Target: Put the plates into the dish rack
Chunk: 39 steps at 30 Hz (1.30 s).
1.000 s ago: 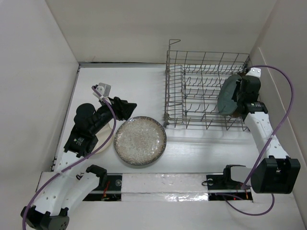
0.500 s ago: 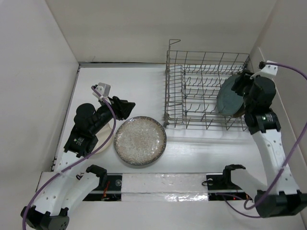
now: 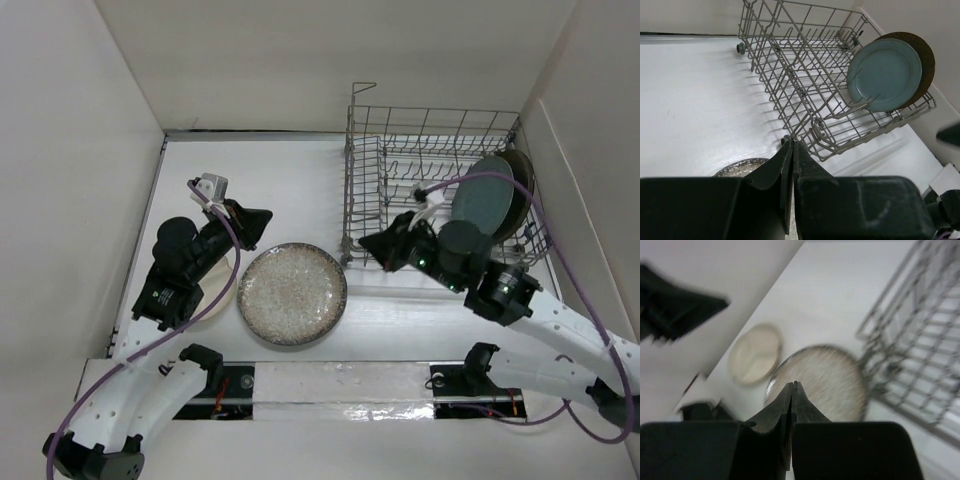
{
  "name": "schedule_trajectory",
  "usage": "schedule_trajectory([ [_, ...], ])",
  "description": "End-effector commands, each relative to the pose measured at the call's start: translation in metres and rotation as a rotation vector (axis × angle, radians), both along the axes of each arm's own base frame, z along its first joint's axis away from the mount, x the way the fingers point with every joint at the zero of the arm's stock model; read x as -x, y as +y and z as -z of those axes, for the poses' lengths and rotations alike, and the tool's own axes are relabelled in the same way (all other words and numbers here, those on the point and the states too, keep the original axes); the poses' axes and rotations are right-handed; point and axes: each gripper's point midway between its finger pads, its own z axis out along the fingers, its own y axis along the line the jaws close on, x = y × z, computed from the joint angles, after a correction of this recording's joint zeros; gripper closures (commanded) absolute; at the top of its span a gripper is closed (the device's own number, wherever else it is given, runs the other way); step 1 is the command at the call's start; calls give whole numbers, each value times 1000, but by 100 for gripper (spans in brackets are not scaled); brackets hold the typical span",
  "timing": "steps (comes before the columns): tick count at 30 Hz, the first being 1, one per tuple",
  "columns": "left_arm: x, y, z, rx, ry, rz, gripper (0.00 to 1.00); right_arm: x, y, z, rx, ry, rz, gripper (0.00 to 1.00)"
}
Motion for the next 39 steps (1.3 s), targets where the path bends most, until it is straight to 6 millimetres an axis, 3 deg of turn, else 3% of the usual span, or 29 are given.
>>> schedule_trajectory([
  [1, 4, 2, -29, 26, -80, -6, 100, 32, 31, 11, -41, 87, -54, 100],
  [2, 4, 2, -30, 26, -80, -6, 100, 59, 51, 23, -42, 134, -129, 100],
  [4, 3, 2, -29, 23, -77, -9, 100, 78, 68, 45, -14, 193, -147, 100],
  [5, 3, 2, -29, 23, -77, -10, 100, 104, 87, 65, 5, 257, -196, 100],
  [7, 3, 3, -30, 25, -81, -13, 100, 121, 95, 96, 55, 306, -176, 100],
  [8, 3, 4, -30, 25, -81, -16, 100, 128, 96, 117, 89, 363, -144, 100],
  [12, 4, 3, -30, 25, -82, -13, 100, 150, 89, 148, 76, 444, -24, 100],
  [13, 4, 3, -31, 27, -83, -12, 100, 152, 82, 166, 84, 469, -1, 100],
  [14, 5, 3, -31, 27, -83, -7, 100, 155, 84, 172, 10, 540, 35, 100],
  [15, 6, 3, -31, 29, -83, -6, 100, 156, 75, 195, 14, 575, 59, 100],
  [18, 8, 2, -33, 33, -90, 2, 100, 160, 78, 211, -114, 681, 79, 99],
  [19, 9, 2, -34, 35, -92, 5, 100, 159, 75, 216, -125, 693, 93, 94],
  [20, 9, 1, -34, 36, -93, 8, 100, 157, 69, 224, -129, 698, 121, 79],
  [23, 12, 0, -36, 41, -98, 19, 100, 144, 56, 232, -193, 698, 207, 56],
  [25, 13, 0, -37, 45, -101, 22, 100, 136, 54, 236, -250, 696, 238, 55],
  [26, 13, 0, -36, 46, -99, 23, 100, 129, 65, 223, -344, 692, 217, 55],
  [27, 13, 0, -36, 47, -101, 25, 100, 126, 61, 235, -346, 695, 216, 56],
  [29, 14, -1, -37, 51, -102, 30, 100, 120, 69, 226, -437, 691, 188, 63],
  [32, 15, -1, -37, 52, -105, 31, 100, 103, 64, 232, -481, 670, 220, 79],
  [37, 15, -2, -36, 52, -103, 39, 100, 72, 58, 240, -462, 628, 262, 78],
  [39, 15, -3, -36, 52, -101, 43, 100, 69, 64, 235, -476, 618, 235, 73],
])
